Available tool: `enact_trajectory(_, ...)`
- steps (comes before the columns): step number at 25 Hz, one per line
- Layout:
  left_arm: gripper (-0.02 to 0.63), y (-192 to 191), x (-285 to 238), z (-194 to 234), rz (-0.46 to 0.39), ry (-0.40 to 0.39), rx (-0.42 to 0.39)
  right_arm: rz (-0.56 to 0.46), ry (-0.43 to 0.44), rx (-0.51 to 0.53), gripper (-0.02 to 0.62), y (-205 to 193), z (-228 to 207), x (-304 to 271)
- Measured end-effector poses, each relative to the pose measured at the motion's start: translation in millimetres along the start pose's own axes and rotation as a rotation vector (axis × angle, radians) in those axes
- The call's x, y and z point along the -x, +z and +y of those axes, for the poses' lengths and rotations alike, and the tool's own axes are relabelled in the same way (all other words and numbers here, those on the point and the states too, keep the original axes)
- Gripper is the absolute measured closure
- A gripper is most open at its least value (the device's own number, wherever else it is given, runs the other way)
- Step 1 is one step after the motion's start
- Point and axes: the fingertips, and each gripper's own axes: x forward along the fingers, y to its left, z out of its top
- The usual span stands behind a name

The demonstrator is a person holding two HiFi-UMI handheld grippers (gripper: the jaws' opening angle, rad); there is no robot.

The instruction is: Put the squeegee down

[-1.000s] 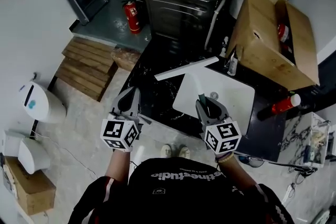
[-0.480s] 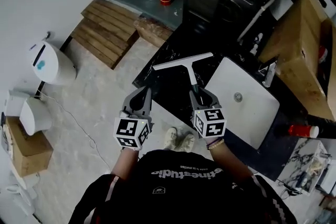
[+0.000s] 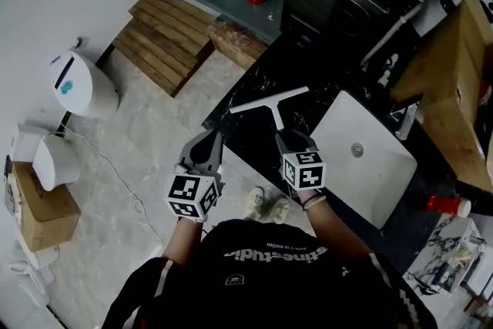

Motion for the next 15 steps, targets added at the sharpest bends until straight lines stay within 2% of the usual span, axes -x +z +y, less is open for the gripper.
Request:
enact_trajectory(4,0.592,19,-13,-15,-0.031,-0.054,-0.034,-0.102,-0.009,0.004,0.443,28,-7,27)
enact_trajectory(9,0.592,45,-37,-64,-0.073,-0.163,-0.059,-0.302,-0.048,-0.013,0.443,67,-35,107)
enact_trajectory(15,0.592,89,-75,-172,-0.165,-0.424,-0.156,-0.589,-0.204,-0.109,0.471,88,-94,262)
